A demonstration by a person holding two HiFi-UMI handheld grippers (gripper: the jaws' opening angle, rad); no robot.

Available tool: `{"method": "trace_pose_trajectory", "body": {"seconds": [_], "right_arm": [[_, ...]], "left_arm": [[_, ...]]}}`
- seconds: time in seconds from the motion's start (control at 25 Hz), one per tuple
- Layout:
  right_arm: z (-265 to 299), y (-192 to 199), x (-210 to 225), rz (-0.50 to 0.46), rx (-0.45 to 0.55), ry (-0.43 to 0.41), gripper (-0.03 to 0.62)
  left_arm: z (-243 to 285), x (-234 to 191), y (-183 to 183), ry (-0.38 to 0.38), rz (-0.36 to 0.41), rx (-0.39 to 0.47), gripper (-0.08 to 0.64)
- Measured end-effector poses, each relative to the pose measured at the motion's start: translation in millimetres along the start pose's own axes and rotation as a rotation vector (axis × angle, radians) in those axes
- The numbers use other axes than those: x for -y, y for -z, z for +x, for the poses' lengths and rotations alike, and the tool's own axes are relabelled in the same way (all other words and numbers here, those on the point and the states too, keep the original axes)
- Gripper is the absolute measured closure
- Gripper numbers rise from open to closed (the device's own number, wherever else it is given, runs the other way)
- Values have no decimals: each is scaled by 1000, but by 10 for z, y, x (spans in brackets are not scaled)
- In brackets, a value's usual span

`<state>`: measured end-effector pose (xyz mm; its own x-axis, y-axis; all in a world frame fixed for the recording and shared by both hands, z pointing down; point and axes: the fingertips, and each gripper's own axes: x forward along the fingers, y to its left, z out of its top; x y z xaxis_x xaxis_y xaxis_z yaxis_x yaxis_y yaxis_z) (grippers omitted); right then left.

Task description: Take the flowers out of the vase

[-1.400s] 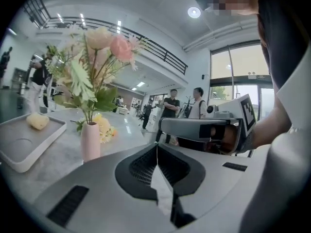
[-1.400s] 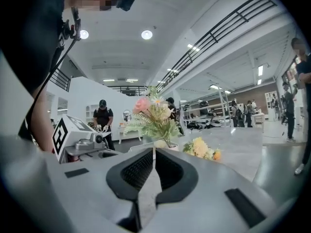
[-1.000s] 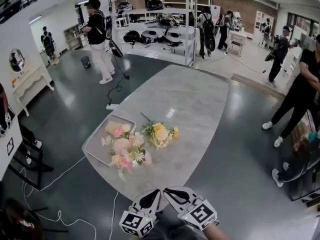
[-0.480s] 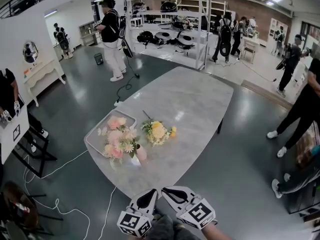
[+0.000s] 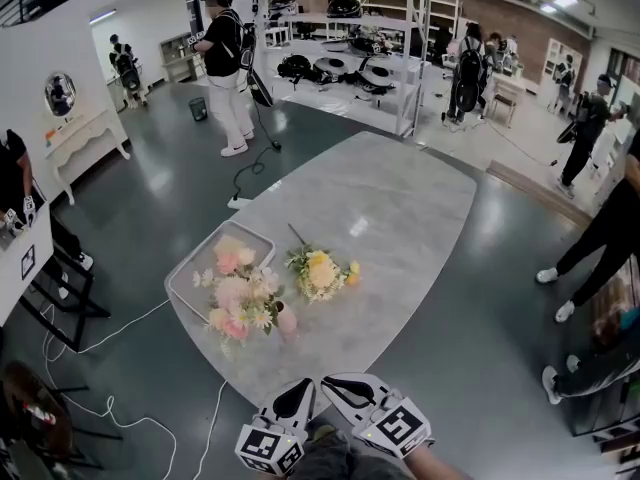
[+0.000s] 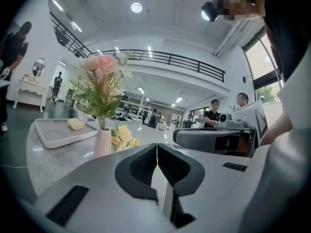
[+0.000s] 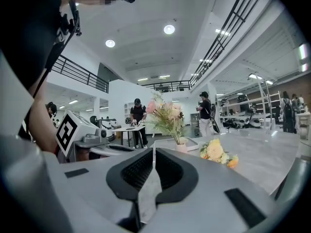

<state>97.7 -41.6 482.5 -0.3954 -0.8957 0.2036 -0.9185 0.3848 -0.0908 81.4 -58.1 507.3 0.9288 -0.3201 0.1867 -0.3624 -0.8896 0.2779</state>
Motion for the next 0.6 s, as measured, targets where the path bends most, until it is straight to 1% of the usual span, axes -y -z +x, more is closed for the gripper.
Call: {"method": "trace_pose_trajectory", "body": {"seconds": [0.08, 0.2, 0.4, 0.6], "right_arm": [[85, -9, 29, -4, 4, -10, 563], [224, 3, 51, -7, -5, -32, 563], [361, 16, 79, -31, -19, -111, 563], [478, 6, 215, -42, -17, -196, 563]], "left_arm": [[20, -55, -30, -3, 10, 1, 546], [32, -188, -38, -35, 7, -2, 546], [58, -331, 10, -119, -25, 16, 545], [128, -448, -2, -238, -37, 49, 545]]}}
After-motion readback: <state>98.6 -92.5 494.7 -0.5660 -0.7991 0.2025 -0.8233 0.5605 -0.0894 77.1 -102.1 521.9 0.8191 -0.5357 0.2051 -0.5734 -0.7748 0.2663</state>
